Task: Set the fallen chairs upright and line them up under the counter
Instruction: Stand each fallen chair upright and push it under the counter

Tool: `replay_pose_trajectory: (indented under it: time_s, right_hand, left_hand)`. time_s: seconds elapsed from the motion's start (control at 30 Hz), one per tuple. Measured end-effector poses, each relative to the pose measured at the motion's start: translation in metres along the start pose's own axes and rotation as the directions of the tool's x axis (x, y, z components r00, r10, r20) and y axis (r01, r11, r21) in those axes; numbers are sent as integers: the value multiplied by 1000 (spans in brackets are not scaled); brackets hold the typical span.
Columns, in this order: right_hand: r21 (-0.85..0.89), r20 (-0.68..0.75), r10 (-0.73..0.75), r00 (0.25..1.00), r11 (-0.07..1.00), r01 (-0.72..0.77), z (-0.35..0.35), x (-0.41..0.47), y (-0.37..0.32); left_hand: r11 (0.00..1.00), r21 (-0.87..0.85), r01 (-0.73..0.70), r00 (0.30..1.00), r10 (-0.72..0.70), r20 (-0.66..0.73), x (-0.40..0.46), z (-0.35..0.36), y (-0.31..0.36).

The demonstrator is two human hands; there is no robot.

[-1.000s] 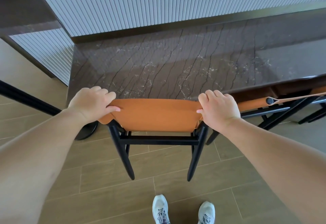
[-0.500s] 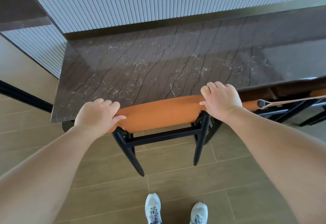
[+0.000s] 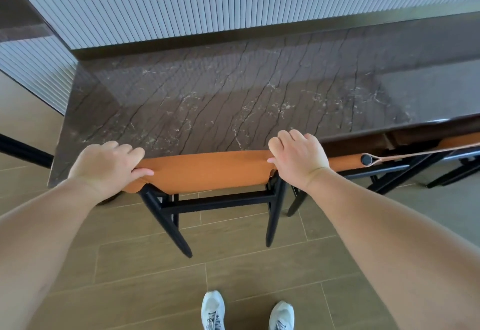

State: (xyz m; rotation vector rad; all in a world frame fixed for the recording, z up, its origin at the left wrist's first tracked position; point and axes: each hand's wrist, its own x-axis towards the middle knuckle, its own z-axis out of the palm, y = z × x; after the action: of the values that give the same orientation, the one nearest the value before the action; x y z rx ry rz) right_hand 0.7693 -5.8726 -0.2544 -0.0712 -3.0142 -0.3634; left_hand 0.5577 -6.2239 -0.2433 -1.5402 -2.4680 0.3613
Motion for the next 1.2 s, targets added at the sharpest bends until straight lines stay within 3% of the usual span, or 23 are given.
replay_pose_trajectory:
  time_s: [0.17, 0.33, 0.67, 0.93, 1.2]
  right_hand:
    - [54, -8, -3, 1000, 999, 3, 0, -2, -33]
    - [51, 14, -14, 1000, 999, 13, 1, 4, -38]
    - [-30, 27, 11, 1000, 999, -11, 14, 18, -5]
    - [51, -15, -11, 1000, 999, 11, 10, 0, -13]
    - [104, -24, -44, 999, 994, 46, 18, -26, -33]
  left_hand:
    - [999, 35, -37, 999, 36, 6, -6, 15, -26]
    - [999, -41, -17, 999, 18, 38, -10, 19, -29]
    - [997, -62, 46, 996, -41, 79, 1, 22, -6]
    - [991, -96, 92, 987, -77, 143, -13, 19, 15]
    - [979, -169, 112, 993, -104, 58, -45, 28, 32]
